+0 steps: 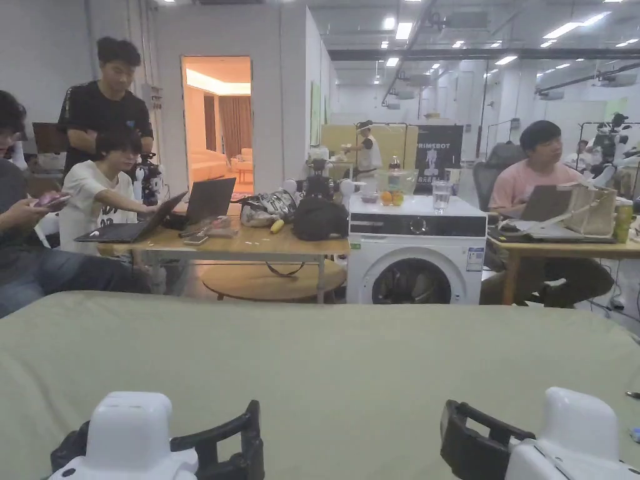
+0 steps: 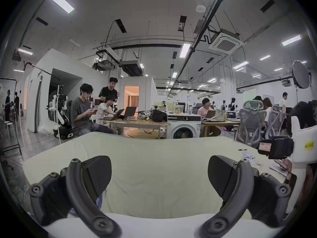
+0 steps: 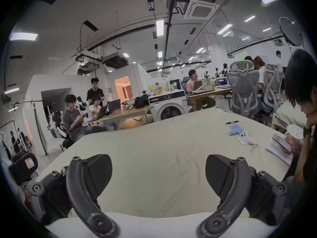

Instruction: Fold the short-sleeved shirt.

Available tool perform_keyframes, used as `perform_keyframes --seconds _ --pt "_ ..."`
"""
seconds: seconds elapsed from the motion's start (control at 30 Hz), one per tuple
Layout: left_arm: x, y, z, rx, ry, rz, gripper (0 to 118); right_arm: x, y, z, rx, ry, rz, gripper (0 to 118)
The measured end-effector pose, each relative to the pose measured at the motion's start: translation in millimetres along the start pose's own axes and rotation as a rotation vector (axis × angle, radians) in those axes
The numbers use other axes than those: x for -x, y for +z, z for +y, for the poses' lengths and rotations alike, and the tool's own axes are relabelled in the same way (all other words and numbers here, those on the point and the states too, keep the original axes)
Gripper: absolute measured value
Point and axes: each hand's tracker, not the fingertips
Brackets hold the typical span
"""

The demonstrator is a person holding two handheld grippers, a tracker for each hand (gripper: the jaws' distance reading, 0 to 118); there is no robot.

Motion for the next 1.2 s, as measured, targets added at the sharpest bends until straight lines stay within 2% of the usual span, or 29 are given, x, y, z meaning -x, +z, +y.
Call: perform_keyframes --seconds 0.07,0.13,0.23,0.3,0.37,0.47,0.53,0.67,0.8,1.1,1.2 --pt "-1.0 -0.4 1.4 0.004 -0.002 -0.004 112 -0.7 -0.2 -0.3 0.038 0.020 0.042 110" --pt "-1.6 -0.1 2.2 0.007 -0.003 -0.006 112 2.9 2.1 -1.7 0.056 0.075 0.060 110" --pt "-2.0 0.2 2.6 0.004 0.006 -0.012 112 14.8 3.6 -5.5 0.011 0.124 -0.020 110" --pt "-2.0 0.8 3.3 0.009 0.014 -0.020 112 15.7 2.5 -3.1 0.032 0.103 -0.015 110" --pt "-2.0 1.5 4.2 0.014 0.016 -0.028 112 13.2 2.3 0.0 0.071 0.025 0.019 110" --pt "-0.7 1.9 6.2 0.028 0.030 -0.033 112 8.6 0.2 7.9 0.141 -0.084 0.009 110" --pt "0.2 3.6 9.2 0.040 0.054 -0.031 112 3.5 -2.1 12.5 0.190 -0.119 0.018 110" --pt "2.6 7.6 15.0 0.033 0.094 -0.076 112 -8.5 -3.1 10.2 0.222 -0.158 0.121 110" --pt "-0.1 7.1 14.7 0.021 0.093 -0.069 112 -10.6 -0.9 7.4 0.197 -0.175 0.129 110" --pt "-5.6 4.5 9.4 0.030 0.058 -0.084 112 -12.1 -3.1 1.6 0.185 -0.157 0.156 110" --pt "-7.2 3.1 7.0 0.033 0.052 -0.083 112 -9.4 -6.6 0.8 0.214 -0.155 0.121 110"
